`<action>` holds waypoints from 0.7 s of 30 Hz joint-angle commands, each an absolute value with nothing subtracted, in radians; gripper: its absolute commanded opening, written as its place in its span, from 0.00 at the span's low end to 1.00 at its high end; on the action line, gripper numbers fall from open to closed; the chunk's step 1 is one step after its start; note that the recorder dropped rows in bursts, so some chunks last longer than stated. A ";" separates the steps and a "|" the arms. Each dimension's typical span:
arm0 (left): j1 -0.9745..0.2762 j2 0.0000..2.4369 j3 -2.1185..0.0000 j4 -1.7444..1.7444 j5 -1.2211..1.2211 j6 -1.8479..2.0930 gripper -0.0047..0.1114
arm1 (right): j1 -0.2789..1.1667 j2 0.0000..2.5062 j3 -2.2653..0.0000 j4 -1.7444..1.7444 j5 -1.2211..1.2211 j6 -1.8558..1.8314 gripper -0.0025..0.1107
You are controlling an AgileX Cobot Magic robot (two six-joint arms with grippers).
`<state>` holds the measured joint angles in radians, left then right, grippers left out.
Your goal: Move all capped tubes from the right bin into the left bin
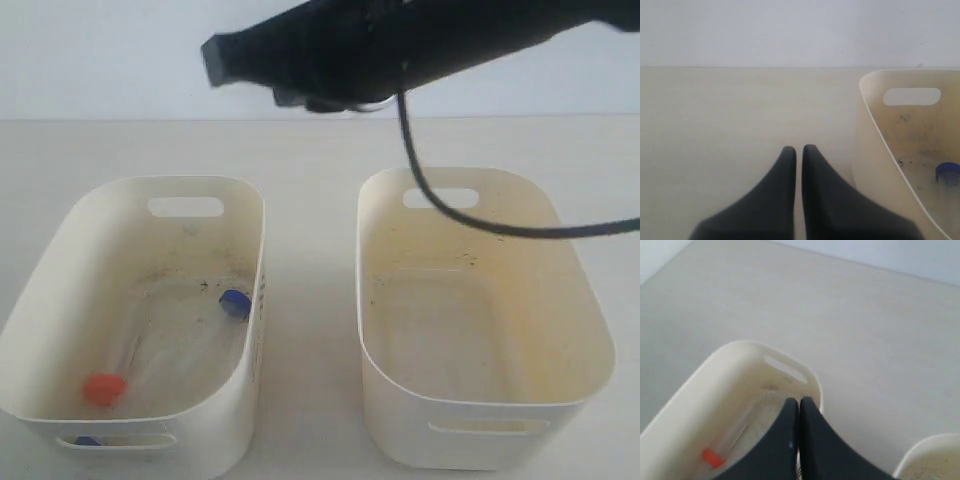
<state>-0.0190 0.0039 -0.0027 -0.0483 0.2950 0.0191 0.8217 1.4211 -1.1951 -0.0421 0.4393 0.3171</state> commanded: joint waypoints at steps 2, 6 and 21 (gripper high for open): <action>-0.021 0.000 0.000 -0.057 0.295 0.017 0.08 | 0.708 1.336 -1.198 -0.036 0.527 0.316 0.02; -0.021 0.000 0.000 -0.057 0.295 0.017 0.08 | 0.610 1.276 -1.198 0.000 0.625 0.316 0.02; -0.021 0.000 0.000 -0.057 0.295 0.017 0.08 | 0.326 0.971 -1.022 0.099 0.637 0.316 0.02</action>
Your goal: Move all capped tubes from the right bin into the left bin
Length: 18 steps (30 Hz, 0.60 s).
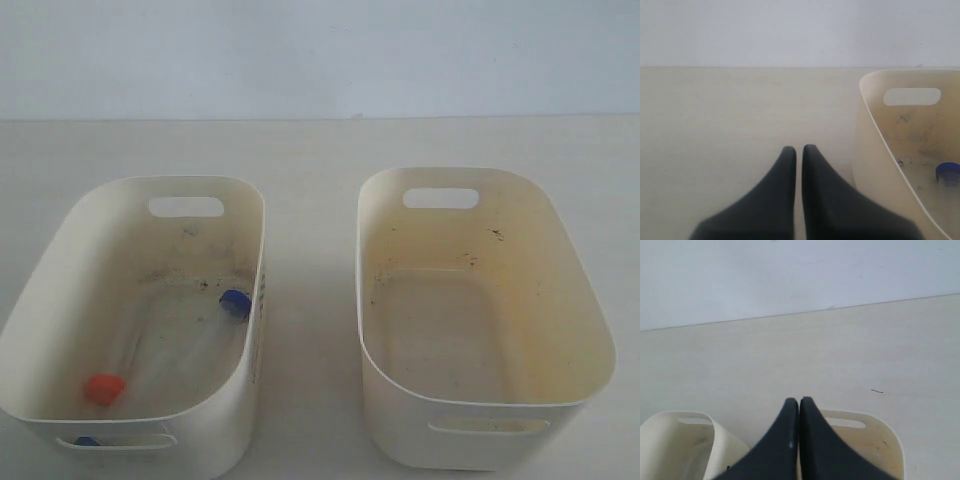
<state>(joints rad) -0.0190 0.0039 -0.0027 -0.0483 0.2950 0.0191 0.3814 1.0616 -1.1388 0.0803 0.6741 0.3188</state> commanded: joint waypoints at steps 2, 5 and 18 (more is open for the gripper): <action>-0.021 0.000 0.000 -0.057 0.295 0.017 0.08 | 0.295 0.898 -0.919 0.108 0.598 0.316 0.02; -0.021 0.000 0.000 -0.057 0.295 0.017 0.08 | 0.253 0.784 -0.765 0.126 0.521 0.316 0.02; -0.021 0.000 0.000 -0.057 0.295 0.017 0.08 | 0.207 0.293 -0.191 0.130 0.087 0.316 0.02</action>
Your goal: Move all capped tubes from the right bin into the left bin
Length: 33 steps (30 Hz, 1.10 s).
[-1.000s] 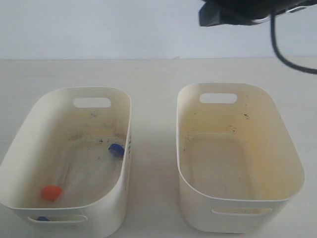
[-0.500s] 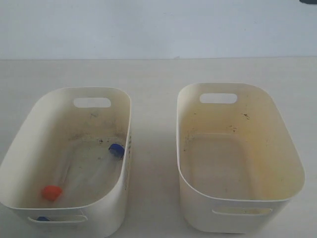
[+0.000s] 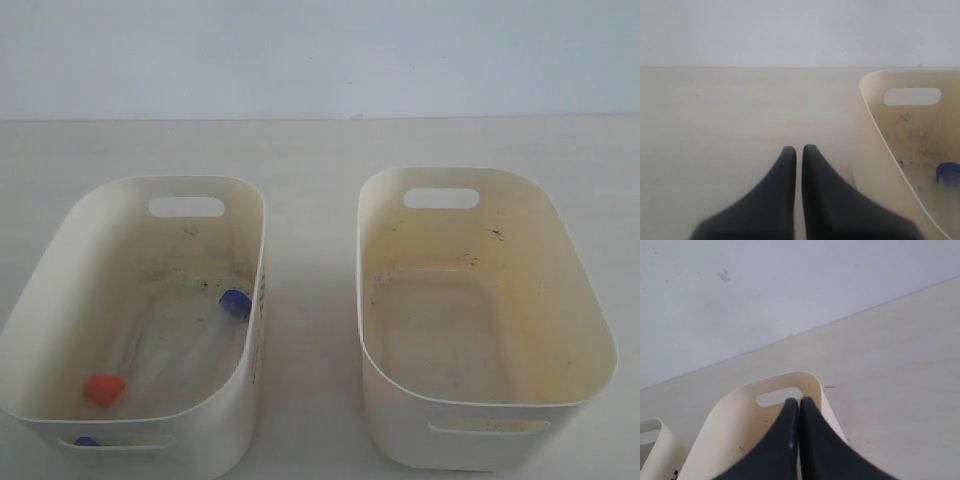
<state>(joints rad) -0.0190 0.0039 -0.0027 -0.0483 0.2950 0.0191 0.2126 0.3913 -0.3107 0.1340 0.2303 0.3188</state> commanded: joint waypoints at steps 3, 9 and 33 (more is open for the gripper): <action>-0.021 0.000 0.000 -0.057 0.295 0.017 0.08 | 0.207 0.206 -0.088 0.130 -0.007 0.316 0.02; -0.021 0.000 0.000 -0.057 0.295 0.017 0.08 | 0.207 0.017 0.000 0.130 -0.062 0.316 0.02; -0.021 0.000 0.000 -0.057 0.295 0.017 0.08 | 0.207 0.000 0.000 -0.056 0.333 0.094 0.02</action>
